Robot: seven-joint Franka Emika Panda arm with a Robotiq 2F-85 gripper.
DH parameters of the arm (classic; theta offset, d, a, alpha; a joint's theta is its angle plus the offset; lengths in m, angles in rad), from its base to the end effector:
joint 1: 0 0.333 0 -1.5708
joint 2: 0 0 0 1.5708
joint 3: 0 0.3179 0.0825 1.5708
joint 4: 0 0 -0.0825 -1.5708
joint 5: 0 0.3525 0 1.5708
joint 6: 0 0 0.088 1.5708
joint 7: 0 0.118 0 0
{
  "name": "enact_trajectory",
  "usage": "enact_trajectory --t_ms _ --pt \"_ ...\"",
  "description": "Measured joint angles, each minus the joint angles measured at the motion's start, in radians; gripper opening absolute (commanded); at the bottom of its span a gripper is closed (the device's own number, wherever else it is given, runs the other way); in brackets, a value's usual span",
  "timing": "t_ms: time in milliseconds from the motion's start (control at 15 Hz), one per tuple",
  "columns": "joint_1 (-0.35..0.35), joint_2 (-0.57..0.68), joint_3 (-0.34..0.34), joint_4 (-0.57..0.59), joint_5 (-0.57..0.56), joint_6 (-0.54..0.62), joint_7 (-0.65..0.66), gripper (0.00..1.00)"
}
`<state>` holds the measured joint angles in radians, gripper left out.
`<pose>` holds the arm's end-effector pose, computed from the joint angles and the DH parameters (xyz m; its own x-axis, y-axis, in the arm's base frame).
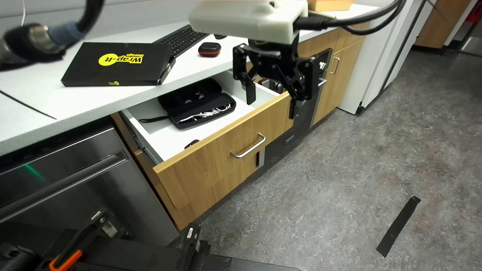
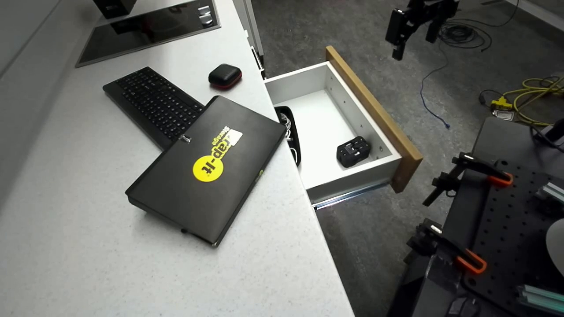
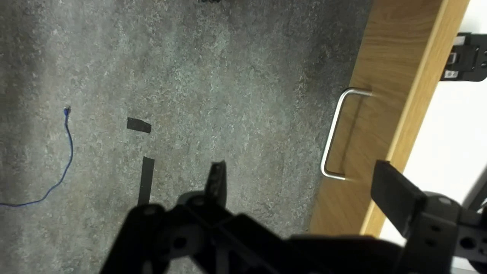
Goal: Close the drawer on the left
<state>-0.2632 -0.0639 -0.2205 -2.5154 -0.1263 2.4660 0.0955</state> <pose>0.3892 -0.2047 0.3188 0.8868 -0.4619 0.0166 -0.4620 -0.8845 0.0649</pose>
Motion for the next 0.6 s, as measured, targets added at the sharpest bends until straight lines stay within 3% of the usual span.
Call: enact_trajectory --t_ms 333,600 --pt "-0.014 0.239 -0.062 0.072 -0.119 0.196 0.214 1.0" --pt "-0.009 0.434 -0.096 0.2 -0.082 0.241 0.264 1.0"
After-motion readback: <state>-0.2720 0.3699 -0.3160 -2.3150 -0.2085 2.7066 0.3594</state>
